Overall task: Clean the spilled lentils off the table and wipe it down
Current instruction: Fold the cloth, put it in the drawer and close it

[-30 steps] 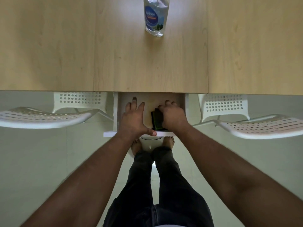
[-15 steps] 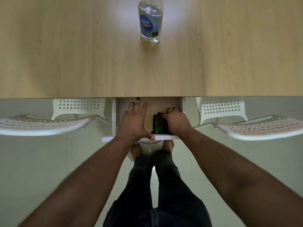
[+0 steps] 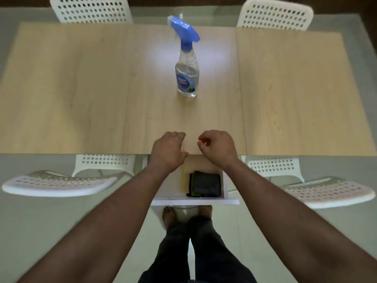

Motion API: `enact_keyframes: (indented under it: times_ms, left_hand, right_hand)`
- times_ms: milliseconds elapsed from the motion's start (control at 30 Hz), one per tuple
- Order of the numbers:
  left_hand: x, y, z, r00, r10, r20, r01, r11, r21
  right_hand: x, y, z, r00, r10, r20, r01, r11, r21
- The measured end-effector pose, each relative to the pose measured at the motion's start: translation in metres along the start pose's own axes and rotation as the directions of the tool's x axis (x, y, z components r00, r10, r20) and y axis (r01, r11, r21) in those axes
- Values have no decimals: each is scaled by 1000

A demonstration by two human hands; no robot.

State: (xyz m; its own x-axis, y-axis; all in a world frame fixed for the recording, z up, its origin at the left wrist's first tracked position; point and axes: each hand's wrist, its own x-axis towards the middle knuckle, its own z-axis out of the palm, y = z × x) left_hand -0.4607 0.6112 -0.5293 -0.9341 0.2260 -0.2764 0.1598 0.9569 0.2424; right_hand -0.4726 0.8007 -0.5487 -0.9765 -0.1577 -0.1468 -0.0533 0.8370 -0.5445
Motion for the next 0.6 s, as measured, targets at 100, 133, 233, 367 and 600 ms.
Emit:
enact_keyframes:
  times_ms: [100,133,233,367,600]
  left_hand:
    - [31,-11,-10,995,-76,57,76,997,9]
    - [38,-15,-9,992,-101,76,100,995,25]
    - [55,-27,-4,981,-159,114,153,986,58]
    - [73,-41,1,968,-207,143,203,978,43]
    - [84,-48,11,958,-213,193,210,977,39]
  right_hand:
    - [45,-7,-14,994,80,-79,-72,992,101]
    - [58,-9,-15,989,113,-100,-101,988,119]
    - [98,-13,-16,969,199,-147,-171,969,179]
    - [150,-17,-10,946,288,-146,-237,927,291]
    - [199,-23,-2,968,213,-133,-120,857,500]
